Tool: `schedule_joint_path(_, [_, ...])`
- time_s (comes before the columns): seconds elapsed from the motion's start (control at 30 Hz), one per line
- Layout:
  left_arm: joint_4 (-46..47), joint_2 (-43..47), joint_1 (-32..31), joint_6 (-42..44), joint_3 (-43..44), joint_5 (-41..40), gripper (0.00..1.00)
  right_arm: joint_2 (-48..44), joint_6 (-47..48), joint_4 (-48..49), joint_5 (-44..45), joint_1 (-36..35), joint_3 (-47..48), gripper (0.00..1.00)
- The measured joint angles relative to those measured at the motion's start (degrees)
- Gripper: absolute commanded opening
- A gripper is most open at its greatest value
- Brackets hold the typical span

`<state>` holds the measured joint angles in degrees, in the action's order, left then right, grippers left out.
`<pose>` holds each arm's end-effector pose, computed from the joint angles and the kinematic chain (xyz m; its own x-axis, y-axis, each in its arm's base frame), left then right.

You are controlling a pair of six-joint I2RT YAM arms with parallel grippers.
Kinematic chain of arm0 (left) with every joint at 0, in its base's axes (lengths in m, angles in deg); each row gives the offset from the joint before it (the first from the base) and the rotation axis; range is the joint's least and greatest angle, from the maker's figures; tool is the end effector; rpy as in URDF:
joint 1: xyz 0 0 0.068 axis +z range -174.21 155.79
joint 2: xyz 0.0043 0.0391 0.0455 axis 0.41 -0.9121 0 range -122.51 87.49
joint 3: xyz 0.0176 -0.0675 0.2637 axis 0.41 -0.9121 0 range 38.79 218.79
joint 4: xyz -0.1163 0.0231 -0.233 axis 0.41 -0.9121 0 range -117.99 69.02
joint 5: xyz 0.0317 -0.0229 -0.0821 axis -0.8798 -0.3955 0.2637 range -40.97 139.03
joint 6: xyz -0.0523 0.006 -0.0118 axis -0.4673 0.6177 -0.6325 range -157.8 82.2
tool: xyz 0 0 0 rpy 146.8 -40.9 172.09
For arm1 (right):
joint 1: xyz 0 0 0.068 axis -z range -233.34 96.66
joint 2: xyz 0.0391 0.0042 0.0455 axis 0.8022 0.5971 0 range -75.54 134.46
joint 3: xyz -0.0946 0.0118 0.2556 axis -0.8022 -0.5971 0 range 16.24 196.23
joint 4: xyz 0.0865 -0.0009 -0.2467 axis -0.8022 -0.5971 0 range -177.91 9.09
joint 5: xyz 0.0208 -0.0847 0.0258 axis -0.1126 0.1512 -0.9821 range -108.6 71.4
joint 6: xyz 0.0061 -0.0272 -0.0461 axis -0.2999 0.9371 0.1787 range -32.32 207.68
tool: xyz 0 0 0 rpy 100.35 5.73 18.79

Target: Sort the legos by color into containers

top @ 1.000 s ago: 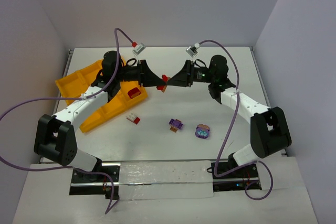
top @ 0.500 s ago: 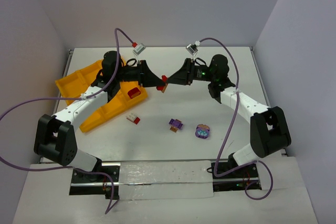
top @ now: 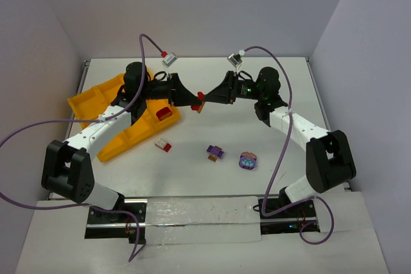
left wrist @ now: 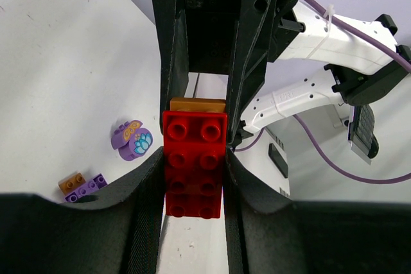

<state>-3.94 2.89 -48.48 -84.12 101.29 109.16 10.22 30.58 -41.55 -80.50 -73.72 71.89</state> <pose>0.2937 -0.1663 0.3316 -0.7730 -0.0464 -0.6327 0.6271 0.0945 -0.7732 0.3003 0.1450 0.3204 -0.7411 0.1465 -0.6552 -0.6589 0.0282 0.7517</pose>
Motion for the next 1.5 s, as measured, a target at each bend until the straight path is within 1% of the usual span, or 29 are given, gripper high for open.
schedule_joint_path(0.33, [1.6, -0.5, 1.2, -2.8, 0.0, 1.5, 0.00, 0.0, -2.2, 3.4, 2.7, -0.3, -1.8, 0.00])
schedule_joint_path(1.13, [3.6, -0.2, 3.3, -3.9, -1.3, 3.3, 0.00, 0.0, -2.8, 4.3, 3.9, -1.1, -3.1, 0.00])
schedule_joint_path(1.33, [5.0, 0.8, 8.1, -5.8, -2.2, 2.9, 0.00, 0.4, -2.4, 3.5, 2.2, 0.8, -3.8, 0.00])
schedule_joint_path(1.5, [7.6, 1.0, 8.2, -7.5, -3.4, 2.9, 0.00, 0.7, -2.3, 3.4, 1.8, 1.0, -3.8, 0.00])
